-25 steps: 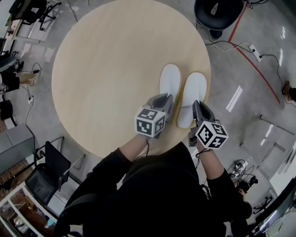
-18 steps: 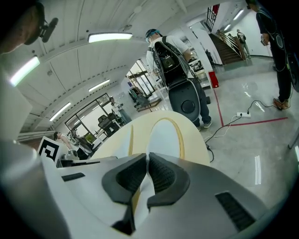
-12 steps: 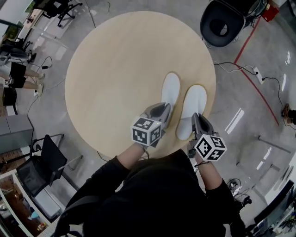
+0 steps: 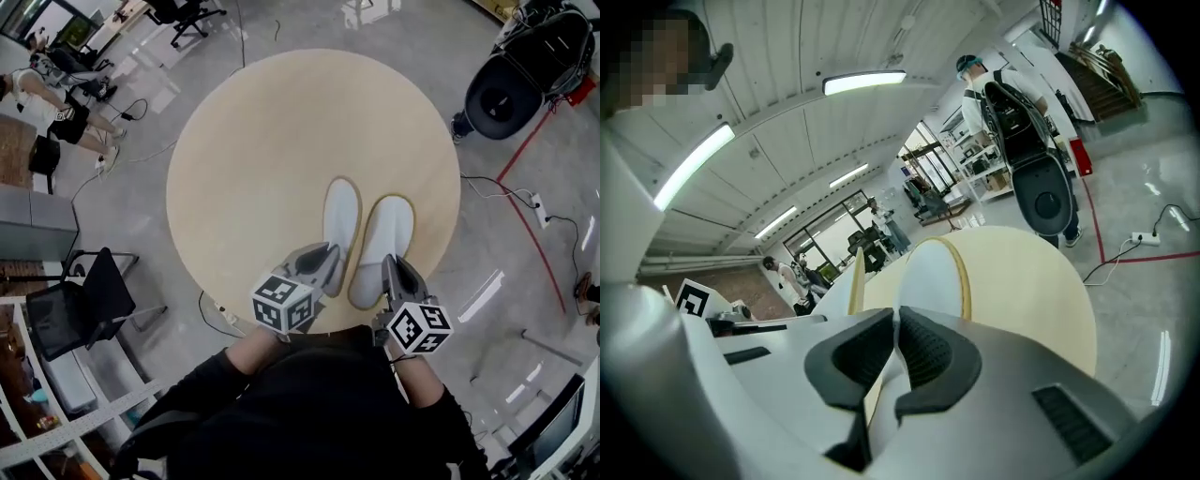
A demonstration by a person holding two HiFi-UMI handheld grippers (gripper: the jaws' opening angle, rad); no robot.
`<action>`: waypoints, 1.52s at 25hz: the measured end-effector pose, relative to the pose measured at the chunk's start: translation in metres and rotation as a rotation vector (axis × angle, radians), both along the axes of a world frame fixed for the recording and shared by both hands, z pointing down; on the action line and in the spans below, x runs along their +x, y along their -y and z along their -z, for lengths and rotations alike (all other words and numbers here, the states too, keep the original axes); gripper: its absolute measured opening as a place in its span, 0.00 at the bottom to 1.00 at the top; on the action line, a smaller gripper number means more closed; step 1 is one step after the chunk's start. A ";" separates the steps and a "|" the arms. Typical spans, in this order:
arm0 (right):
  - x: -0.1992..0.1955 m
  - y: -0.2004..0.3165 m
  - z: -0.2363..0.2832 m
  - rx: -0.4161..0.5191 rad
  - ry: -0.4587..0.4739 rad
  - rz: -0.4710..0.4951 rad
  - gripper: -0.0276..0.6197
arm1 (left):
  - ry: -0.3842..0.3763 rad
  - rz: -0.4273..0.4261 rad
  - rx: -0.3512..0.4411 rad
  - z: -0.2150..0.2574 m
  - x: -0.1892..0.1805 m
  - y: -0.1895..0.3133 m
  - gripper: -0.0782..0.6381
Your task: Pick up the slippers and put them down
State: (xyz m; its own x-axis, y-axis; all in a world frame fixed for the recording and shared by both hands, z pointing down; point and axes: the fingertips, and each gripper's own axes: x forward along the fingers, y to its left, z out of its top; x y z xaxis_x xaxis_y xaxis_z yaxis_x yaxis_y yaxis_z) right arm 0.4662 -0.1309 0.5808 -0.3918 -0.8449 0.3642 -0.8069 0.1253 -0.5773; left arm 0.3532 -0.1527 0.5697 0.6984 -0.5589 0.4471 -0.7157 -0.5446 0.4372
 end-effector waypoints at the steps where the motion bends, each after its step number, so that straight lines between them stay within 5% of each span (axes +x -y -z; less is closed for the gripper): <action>1: -0.008 0.002 0.004 0.010 -0.001 0.012 0.08 | -0.005 0.014 0.001 0.003 -0.010 -0.002 0.15; 9: -0.073 0.003 0.044 0.090 -0.040 0.078 0.08 | -0.051 0.058 0.089 0.039 -0.078 -0.017 0.15; 26: -0.182 -0.008 0.161 0.295 -0.214 0.020 0.08 | -0.166 -0.073 0.252 0.135 -0.193 -0.040 0.15; 33: -0.231 -0.010 0.167 0.281 -0.208 0.056 0.08 | -0.165 -0.075 0.269 0.145 -0.232 -0.037 0.15; 38: -0.258 -0.011 0.171 0.290 -0.210 0.121 0.08 | -0.184 0.002 0.301 0.157 -0.251 -0.034 0.15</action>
State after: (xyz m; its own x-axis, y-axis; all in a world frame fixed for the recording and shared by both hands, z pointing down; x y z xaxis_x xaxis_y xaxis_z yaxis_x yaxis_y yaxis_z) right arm 0.2085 -0.1198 0.4100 -0.4374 -0.8769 0.1994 -0.8732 0.3611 -0.3275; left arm 0.1022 -0.1183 0.4129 0.7508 -0.6480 0.1282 -0.6409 -0.6675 0.3790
